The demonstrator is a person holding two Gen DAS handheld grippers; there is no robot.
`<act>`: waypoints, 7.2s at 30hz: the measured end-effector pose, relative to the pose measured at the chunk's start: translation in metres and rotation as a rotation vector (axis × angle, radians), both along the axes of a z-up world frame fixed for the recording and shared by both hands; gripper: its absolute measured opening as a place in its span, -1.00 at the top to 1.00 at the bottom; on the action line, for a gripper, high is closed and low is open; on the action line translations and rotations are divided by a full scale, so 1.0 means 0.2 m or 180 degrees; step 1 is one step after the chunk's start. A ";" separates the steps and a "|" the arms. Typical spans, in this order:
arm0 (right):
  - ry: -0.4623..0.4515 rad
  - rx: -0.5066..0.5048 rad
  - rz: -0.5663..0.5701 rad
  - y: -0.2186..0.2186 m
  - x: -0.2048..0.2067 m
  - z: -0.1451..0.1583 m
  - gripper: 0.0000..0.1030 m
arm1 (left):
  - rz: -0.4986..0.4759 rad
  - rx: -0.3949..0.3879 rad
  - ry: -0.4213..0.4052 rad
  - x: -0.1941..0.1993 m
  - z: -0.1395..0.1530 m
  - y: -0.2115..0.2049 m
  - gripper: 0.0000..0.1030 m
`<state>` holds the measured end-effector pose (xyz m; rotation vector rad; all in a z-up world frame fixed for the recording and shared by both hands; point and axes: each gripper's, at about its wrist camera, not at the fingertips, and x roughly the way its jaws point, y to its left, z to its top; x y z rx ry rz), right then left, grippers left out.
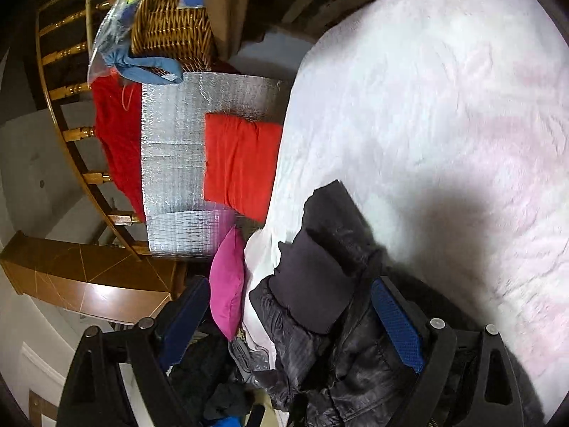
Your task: Fold large clothes
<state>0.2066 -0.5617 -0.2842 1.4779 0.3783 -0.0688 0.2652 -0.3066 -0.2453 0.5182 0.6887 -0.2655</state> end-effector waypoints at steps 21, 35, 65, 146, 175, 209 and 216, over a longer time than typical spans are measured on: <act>0.0123 -0.0282 0.0685 0.15 0.28 0.01 -0.48 | 0.0326 -0.1043 0.0804 0.36 0.02 0.48 0.61; 0.0491 -0.0575 0.1090 0.42 0.51 -0.08 -0.47 | 0.0323 -0.0723 0.0334 0.21 0.00 0.67 -0.61; 0.0654 0.0218 0.1128 0.28 0.49 -0.29 -0.44 | 0.0688 -0.1733 0.1572 0.45 -0.10 1.14 -0.59; 0.1241 -0.2401 0.1132 0.20 0.83 -0.01 0.51 | 0.0560 -0.0688 0.0526 0.67 0.41 1.15 0.92; 0.0914 -0.2401 0.1216 0.36 0.83 0.16 -0.48 | 0.0870 -0.0459 0.0499 0.96 0.22 1.10 -0.80; 0.0736 -0.3328 0.1337 0.89 0.63 0.20 -0.29 | 0.2795 -0.2440 0.0521 1.01 0.03 2.54 -0.75; 0.0741 -0.3233 0.1339 0.87 0.68 0.19 -0.29 | 0.2977 -0.3034 0.0679 1.20 -0.16 2.79 -0.20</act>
